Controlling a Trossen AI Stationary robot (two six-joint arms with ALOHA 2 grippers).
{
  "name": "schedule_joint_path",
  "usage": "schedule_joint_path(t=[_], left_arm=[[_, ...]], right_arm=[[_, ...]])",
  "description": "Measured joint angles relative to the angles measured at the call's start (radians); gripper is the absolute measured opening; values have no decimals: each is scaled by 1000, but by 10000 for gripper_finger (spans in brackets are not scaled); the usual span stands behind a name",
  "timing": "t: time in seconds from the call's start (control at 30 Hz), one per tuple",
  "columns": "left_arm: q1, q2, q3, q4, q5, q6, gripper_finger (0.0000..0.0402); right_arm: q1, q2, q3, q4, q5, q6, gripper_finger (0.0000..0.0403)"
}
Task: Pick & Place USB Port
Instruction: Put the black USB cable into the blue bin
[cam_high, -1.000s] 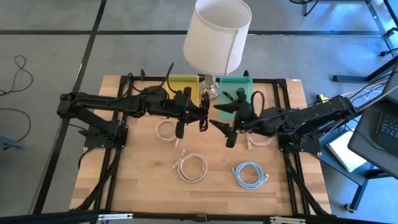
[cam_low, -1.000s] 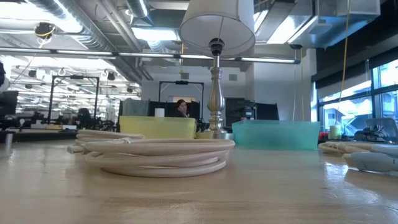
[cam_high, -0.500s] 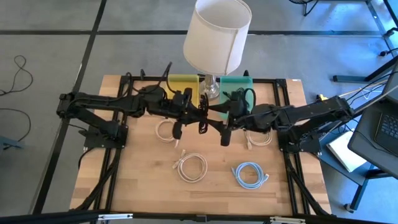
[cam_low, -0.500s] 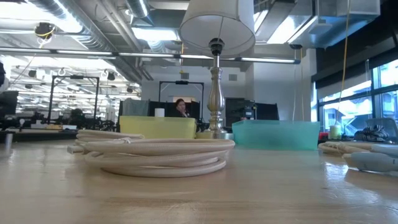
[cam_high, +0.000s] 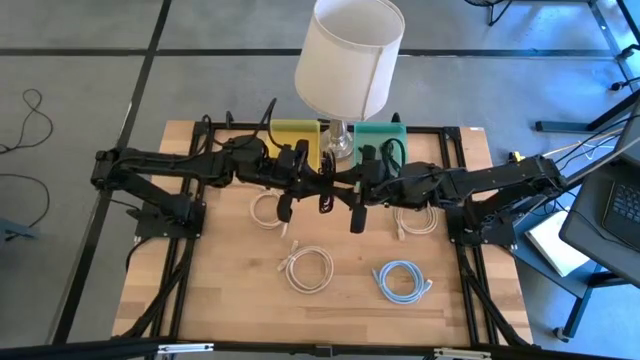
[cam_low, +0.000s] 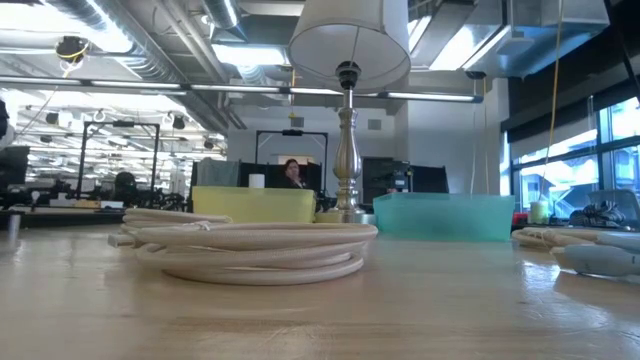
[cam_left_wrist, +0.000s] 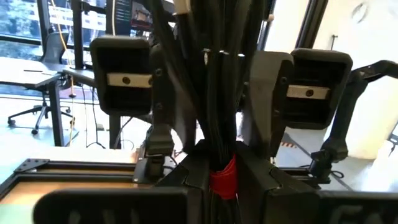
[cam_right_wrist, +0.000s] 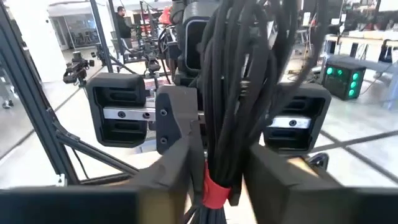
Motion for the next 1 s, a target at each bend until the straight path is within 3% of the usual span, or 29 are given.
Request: schedule_joint_path(t=[0.1, 0.33, 0.67, 0.87, 1.0], left_arm=[[-1, -1, 1, -11, 9, 9, 39], [-1, 3, 0, -17, -7, -49, 117], [-2, -19, 0, -43, -59, -92, 213], [-3, -106, 2, -304, -136, -92, 254], [-2, -205, 2, -569, -221, -121, 259]], right_arm=[[0, -1, 1, 2, -17, -48, 29], [-1, -3, 1, -36, -24, -58, 28], [-1, -70, 0, -203, 67, -64, 28], [47, -183, -1, -400, 252, -19, 28], [138, -278, -1, -606, 373, 129, 28]])
